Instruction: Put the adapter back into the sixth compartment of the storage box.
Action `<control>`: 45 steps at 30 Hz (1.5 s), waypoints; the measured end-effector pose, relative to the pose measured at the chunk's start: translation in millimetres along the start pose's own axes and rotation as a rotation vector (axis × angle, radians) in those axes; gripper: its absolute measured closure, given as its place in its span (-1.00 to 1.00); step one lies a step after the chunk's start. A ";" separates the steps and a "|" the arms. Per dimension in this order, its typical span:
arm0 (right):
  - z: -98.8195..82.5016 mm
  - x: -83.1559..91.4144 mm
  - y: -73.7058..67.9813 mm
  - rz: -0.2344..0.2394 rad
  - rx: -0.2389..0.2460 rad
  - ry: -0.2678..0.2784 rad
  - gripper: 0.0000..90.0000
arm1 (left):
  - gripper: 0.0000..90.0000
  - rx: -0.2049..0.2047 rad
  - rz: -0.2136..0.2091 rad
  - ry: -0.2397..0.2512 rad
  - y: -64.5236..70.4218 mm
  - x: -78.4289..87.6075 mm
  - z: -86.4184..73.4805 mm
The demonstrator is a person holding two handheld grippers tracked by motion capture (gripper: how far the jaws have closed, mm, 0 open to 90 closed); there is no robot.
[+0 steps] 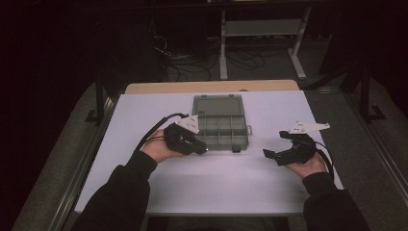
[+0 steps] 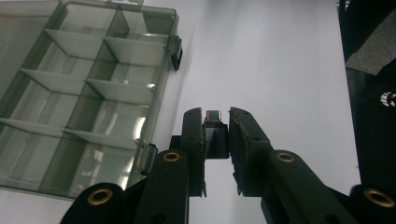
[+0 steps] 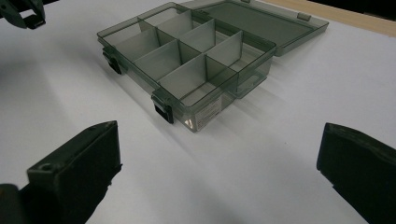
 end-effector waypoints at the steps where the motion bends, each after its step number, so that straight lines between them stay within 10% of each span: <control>1: 0.0 0.0 0.0 0.000 0.000 0.000 -1.00 | 0.70 -0.003 0.003 -0.002 -0.9 0.7 1.3; 45: 0.4 -0.6 -1.0 0.008 0.004 0.000 -1.00 | 0.70 0.045 0.054 -0.037 -49.1 -19.9 10.6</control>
Point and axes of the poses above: each handheld gripper's, and its own axes: x roughly backward along the jaws, z roughly out of its top, y roughly to its right, the point moved 6 cm from there along -x, roughly forward along the jaws, and after that the axes turned 14 degrees about z, right-handed, at the moved point
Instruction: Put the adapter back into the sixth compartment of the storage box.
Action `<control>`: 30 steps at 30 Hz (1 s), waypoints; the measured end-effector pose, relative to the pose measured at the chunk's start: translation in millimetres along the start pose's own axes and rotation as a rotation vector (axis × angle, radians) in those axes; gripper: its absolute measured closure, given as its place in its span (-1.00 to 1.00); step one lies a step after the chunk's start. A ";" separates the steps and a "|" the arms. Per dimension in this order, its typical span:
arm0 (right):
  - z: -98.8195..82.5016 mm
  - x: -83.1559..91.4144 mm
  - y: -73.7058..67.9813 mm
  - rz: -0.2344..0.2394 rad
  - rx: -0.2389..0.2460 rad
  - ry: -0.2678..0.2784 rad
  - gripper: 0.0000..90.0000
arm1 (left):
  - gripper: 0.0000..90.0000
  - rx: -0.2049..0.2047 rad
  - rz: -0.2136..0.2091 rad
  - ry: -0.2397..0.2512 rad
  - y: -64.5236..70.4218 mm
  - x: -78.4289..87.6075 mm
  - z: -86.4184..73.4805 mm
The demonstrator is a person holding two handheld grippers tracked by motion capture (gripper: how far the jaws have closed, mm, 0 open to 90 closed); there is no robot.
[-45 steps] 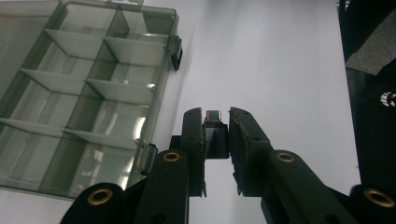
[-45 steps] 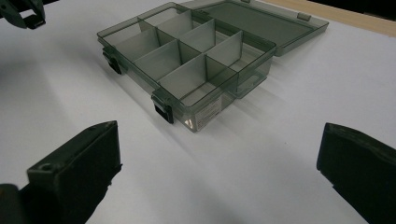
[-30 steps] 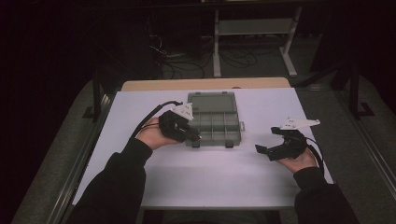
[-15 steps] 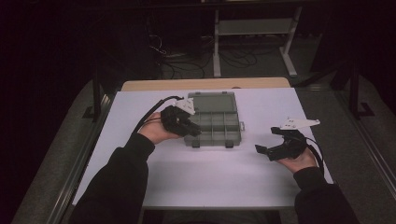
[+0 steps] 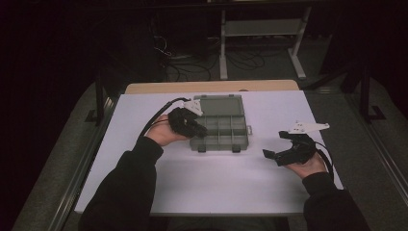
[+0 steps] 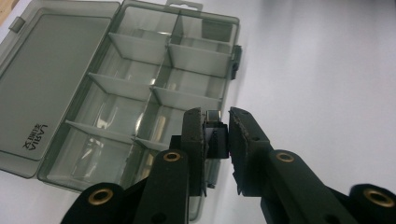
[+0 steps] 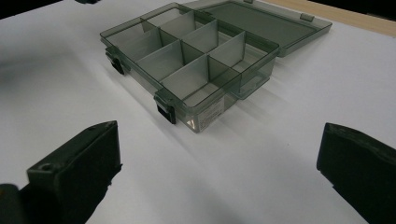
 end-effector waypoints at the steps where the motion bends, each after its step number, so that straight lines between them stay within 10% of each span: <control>1: 0.1 0.1 -0.1 0.000 0.000 0.000 -1.00 | 0.70 0.002 0.000 0.000 -0.6 -2.0 -0.1; 30: -0.4 -1.4 -0.8 0.006 -0.001 -0.003 -1.00 | 0.70 0.034 0.026 -0.032 -9.2 -49.0 -5.3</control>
Point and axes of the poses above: each handheld gripper's, and its own axes: x roughly backward along the jaws, z roughly out of its top, y roughly to its right, the point moved 6 cm from there along -x, roughly forward along the jaws, and after that the axes turned 14 degrees about z, right-handed, at the moved point
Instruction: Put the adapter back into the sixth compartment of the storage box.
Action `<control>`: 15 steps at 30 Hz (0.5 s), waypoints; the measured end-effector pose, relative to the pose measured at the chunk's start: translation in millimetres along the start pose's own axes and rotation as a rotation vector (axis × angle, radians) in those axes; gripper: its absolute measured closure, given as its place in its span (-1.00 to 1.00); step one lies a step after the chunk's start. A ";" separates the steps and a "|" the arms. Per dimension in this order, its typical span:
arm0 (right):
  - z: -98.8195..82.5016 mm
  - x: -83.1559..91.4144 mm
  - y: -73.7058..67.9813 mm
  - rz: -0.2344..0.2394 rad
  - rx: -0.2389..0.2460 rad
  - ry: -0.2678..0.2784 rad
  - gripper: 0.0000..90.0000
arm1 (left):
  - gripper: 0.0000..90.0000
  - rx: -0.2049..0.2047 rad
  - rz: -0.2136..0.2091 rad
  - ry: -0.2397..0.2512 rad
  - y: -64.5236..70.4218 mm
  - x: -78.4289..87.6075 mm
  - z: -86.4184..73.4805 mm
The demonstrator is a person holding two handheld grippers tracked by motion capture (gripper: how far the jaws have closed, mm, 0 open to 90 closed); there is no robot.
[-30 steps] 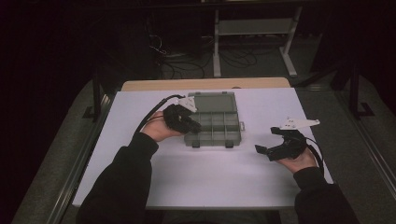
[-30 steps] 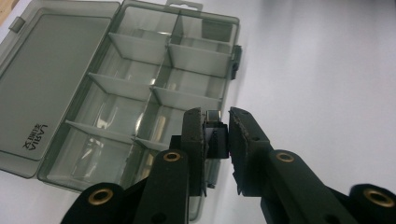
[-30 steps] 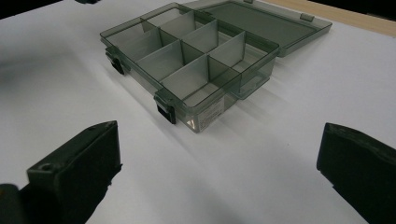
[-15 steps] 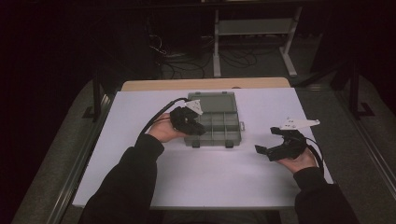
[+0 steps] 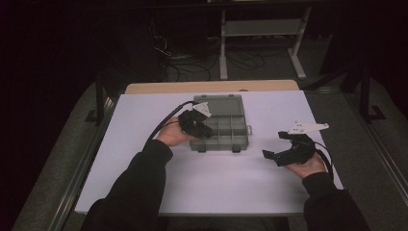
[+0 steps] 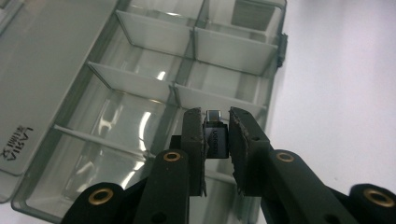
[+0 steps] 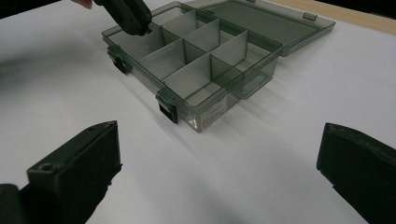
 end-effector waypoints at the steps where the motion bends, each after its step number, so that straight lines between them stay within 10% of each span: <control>1: -0.1 -0.1 0.0 0.000 0.001 -0.001 -1.00 | 0.70 0.000 0.001 -0.002 -0.4 -1.5 -0.2; 15: 0.1 0.1 0.1 0.001 0.001 0.001 -1.00 | 0.70 0.005 0.005 0.011 0.5 -11.9 2.0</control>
Point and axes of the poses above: each handheld gripper's, and its own axes: x roughly backward along the jaws, z roughly out of its top, y roughly to its right, the point moved 6 cm from there along -x, roughly forward along the jaws, and after that the axes turned 14 degrees about z, right-handed, at the moved point
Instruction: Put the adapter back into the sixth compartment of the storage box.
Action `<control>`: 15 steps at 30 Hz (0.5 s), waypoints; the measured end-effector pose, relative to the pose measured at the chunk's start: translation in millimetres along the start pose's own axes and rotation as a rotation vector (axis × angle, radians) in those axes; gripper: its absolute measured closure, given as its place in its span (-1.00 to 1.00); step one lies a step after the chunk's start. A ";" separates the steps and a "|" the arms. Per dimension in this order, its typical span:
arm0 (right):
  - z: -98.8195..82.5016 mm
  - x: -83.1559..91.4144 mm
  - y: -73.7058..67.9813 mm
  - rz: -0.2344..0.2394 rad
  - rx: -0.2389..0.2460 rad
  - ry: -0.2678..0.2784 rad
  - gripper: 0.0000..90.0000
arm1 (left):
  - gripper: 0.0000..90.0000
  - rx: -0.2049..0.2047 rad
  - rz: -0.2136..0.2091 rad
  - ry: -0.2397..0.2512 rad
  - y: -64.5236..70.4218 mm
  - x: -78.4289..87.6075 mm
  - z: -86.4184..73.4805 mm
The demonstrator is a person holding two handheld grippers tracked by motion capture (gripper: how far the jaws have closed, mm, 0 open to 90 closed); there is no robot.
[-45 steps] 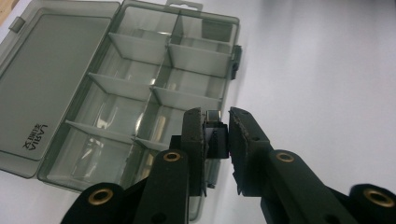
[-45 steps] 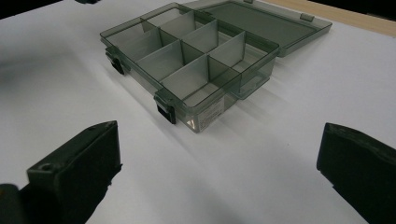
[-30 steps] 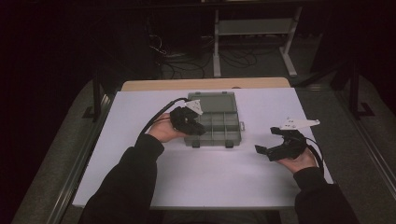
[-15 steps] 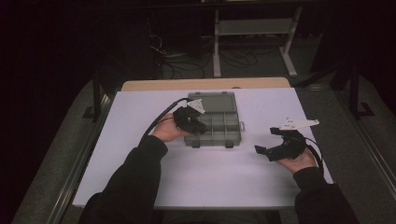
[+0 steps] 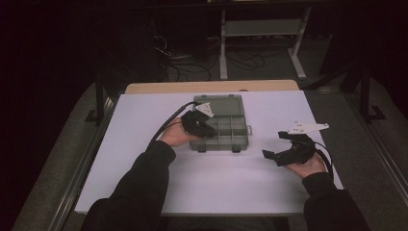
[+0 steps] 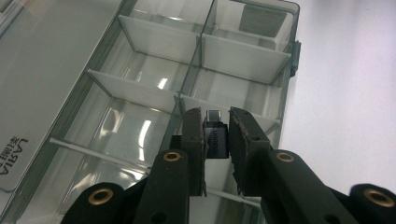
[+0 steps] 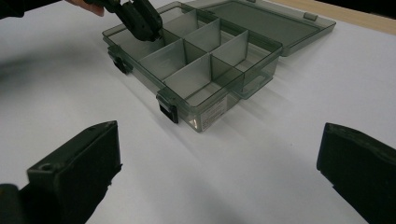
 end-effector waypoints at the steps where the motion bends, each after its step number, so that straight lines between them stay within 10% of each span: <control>1: -0.2 -0.3 0.2 0.000 -0.001 -0.002 -1.00 | 0.70 -0.004 0.001 -0.008 0.7 -2.8 -0.9; 15: -0.4 0.1 0.4 0.000 -0.004 -0.001 -1.00 | 0.59 0.006 -0.019 -0.024 3.2 -5.2 -5.2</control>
Point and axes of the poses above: each handheld gripper's, and its own axes: x roughly backward along the jaws, z roughly out of its top, y roughly to its right, the point moved 6 cm from there along -x, roughly forward along the jaws, and after that the axes turned 14 degrees about z, right-handed, at the moved point
